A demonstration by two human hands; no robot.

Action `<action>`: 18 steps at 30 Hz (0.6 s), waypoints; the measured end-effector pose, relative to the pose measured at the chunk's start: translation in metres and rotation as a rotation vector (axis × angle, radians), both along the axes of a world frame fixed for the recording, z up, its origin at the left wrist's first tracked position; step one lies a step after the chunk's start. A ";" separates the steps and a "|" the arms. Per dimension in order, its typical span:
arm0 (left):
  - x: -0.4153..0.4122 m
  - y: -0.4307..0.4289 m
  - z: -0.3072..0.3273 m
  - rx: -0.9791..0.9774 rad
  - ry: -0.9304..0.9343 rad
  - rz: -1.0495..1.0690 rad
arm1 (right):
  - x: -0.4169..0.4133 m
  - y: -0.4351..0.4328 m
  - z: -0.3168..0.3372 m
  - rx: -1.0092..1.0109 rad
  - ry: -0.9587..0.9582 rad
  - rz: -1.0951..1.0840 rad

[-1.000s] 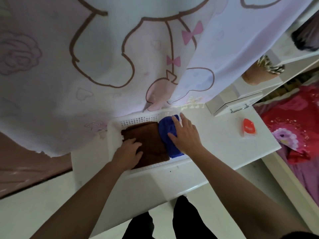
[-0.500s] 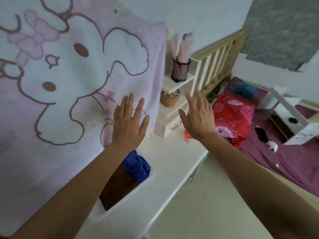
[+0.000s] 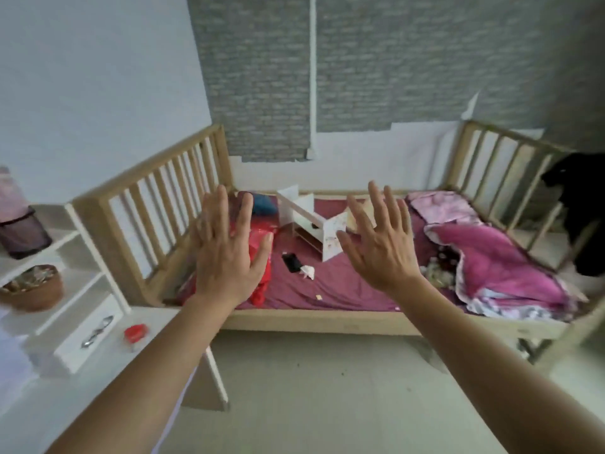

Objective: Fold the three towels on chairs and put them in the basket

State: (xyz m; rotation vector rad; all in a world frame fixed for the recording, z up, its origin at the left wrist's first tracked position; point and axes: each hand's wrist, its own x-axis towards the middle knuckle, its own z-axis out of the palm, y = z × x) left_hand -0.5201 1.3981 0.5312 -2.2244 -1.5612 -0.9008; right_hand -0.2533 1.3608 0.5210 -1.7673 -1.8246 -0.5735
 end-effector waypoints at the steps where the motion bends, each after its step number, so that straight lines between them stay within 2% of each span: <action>1: 0.031 -0.001 -0.002 -0.019 0.007 -0.041 | 0.031 -0.008 -0.001 0.001 -0.010 -0.054; 8: 0.265 0.011 -0.025 -0.045 0.085 -0.376 | 0.241 -0.071 -0.023 0.022 -0.015 -0.378; 18: 0.659 0.020 -0.051 -0.051 0.055 -0.913 | 0.543 -0.172 -0.042 -0.094 -0.071 -0.882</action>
